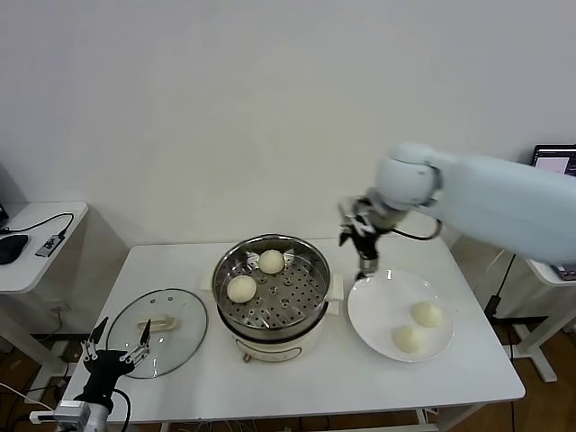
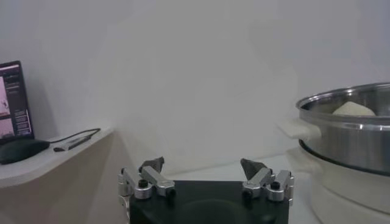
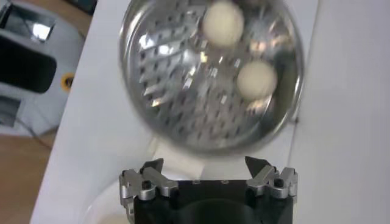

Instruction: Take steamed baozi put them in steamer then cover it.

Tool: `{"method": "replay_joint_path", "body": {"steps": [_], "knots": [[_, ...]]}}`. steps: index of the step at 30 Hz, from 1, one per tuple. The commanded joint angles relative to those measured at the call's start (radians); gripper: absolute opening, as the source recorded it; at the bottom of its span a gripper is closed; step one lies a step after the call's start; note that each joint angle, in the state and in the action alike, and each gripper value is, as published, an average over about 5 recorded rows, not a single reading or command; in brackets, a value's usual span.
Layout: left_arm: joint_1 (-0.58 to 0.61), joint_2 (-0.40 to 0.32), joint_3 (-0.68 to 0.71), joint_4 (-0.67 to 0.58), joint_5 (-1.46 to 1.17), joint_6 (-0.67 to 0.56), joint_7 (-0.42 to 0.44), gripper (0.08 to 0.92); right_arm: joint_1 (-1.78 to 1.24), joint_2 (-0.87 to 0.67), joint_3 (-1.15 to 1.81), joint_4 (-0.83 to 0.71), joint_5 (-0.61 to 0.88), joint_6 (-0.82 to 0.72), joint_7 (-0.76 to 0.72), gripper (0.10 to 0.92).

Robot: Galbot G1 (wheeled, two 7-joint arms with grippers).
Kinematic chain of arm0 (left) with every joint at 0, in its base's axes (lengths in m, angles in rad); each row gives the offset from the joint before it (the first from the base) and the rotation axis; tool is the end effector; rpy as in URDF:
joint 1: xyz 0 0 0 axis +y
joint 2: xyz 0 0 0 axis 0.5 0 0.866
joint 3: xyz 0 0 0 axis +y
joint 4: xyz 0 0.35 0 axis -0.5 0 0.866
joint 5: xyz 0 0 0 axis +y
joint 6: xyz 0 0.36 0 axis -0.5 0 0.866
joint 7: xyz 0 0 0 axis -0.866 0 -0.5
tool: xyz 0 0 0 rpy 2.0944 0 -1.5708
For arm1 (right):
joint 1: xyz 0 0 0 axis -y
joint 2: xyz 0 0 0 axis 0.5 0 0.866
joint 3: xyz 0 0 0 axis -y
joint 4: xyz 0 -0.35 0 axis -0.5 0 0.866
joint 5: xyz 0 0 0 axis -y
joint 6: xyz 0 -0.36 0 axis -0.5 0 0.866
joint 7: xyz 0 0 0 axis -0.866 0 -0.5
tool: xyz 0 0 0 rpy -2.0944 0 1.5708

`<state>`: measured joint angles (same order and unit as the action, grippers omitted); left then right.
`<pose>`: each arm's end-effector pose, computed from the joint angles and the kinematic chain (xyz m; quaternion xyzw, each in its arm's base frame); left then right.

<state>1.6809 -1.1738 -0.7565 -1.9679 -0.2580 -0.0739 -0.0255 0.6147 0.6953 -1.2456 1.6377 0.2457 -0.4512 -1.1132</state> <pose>0.1627 0.1522 -0.3240 0.0234 -0.9932 -0.1011 0.0531 0.4837 -0.0247 -0.0269 0.5347 -0.5217 0.5767 0.3307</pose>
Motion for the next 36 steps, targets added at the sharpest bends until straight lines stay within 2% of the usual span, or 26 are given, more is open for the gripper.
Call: {"method": "replay_joint_path", "body": {"steps": [1, 14, 36], "knots": [[0.001, -0.003, 0.002, 0.001, 0.008, 0.002, -0.001, 0.823, -0.306, -0.293, 0.191, 0.083, -0.203, 0.094, -0.031, 0.823], [0.002, -0.013, 0.013, 0.001, 0.026, 0.016, -0.003, 0.823, -0.642, -0.299, 0.372, 0.022, -0.342, 0.116, -0.002, 0.823], [-0.001, -0.013, 0.001, 0.014, 0.024, 0.01, -0.003, 0.823, -0.722, -0.142, 0.402, -0.148, -0.367, 0.109, 0.077, 0.823]]}}
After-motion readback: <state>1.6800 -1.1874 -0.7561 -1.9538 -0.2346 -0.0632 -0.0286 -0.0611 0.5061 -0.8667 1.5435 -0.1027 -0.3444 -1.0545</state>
